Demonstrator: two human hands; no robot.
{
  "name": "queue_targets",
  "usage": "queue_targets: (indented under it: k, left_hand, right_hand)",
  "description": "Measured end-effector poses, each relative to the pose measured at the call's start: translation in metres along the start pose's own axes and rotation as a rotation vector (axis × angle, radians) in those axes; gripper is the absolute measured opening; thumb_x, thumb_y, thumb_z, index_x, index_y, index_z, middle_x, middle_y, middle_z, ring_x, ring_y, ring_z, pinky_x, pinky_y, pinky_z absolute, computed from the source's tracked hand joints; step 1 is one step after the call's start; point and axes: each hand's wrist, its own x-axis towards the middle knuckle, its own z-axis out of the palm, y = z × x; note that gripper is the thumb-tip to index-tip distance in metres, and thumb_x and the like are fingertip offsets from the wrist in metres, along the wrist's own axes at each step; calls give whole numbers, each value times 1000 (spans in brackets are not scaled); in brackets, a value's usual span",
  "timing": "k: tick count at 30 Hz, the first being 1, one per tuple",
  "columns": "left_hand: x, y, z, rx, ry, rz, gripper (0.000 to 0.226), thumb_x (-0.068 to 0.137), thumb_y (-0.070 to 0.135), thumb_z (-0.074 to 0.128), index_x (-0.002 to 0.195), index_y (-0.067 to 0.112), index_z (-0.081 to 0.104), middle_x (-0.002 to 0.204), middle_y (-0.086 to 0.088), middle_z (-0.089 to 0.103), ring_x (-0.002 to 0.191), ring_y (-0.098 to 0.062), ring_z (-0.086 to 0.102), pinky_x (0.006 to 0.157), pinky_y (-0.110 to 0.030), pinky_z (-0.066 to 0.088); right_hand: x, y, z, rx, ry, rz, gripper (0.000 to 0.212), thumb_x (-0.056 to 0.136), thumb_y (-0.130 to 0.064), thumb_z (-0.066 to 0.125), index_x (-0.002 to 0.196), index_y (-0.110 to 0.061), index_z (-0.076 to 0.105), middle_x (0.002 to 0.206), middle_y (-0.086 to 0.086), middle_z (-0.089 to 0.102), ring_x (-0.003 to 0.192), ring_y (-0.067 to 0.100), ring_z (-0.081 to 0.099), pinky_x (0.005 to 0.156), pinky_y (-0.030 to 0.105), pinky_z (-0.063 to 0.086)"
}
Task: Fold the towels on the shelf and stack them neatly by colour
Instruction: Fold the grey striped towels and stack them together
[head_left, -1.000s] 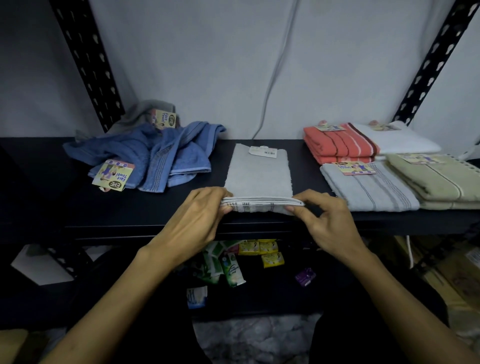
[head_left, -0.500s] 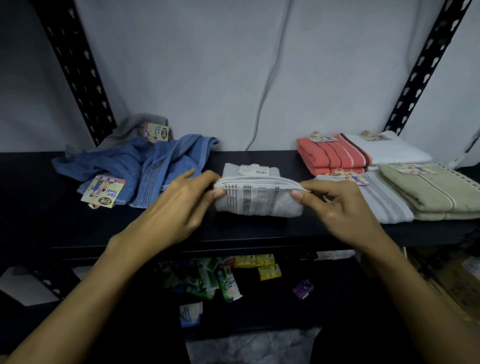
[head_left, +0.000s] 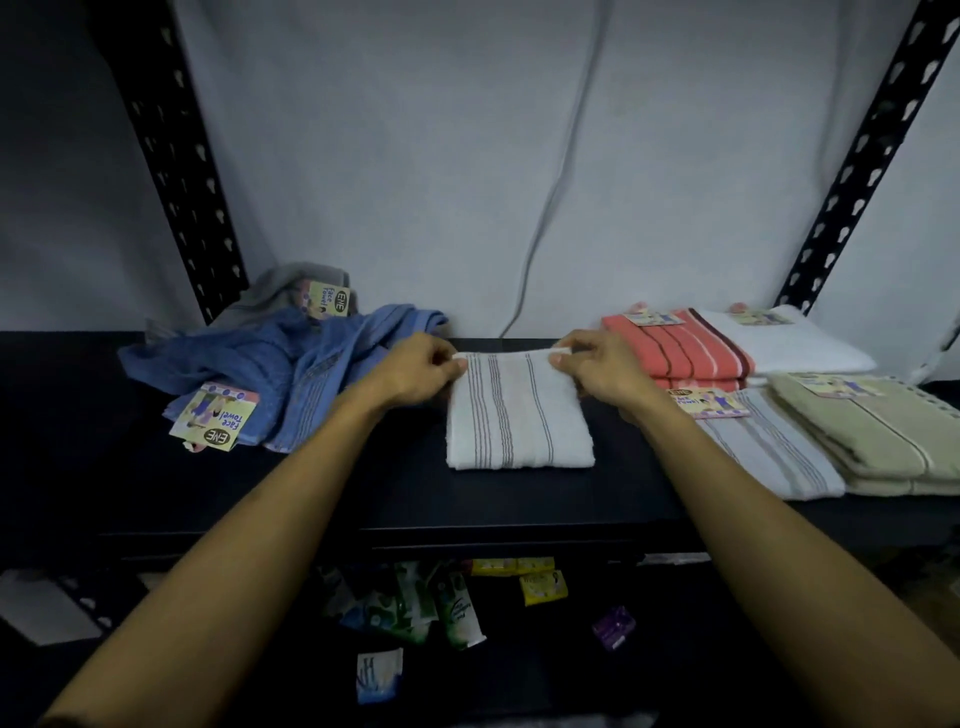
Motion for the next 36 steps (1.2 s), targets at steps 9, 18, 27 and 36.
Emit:
queue_targets:
  k: [9,18,27,36]
  left_hand:
    - [10,-28,38,-7,183,-50,27,100,38,58,91,18,74,84,3,73,82,-10,65,72,-27,45]
    - [20,-26,47,20,259,-137,37,98,31,58,84,0,73,77,-15,71,78,-25,66,75,-41,52]
    - [11,-16,45,-53,300,-216,21,93,29,67,91,11,77,82,3,67,75,-5,56,69,-18,44]
    - [11,-3,40,-104,269,-283,14,88,26,71,98,21,80,98,4,74,96,-9,64,84,-23,47]
  right_hand:
    - [15,39,20,33,160,47,5,86,-13,77,89,-18,76,85,1,74,79,13,66,82,30,54]
    - [28,38,27,-196,138,58,7,84,-18,77,87,-13,80,80,-1,74,78,10,65,74,21,45]
    - [20,37,29,-133,170,139,15,88,-22,73,85,-8,79,85,3,75,84,14,66,78,25,48]
    - [11,18,30,-217,161,191,14,85,-14,71,83,0,71,88,10,72,82,18,62,72,25,44]
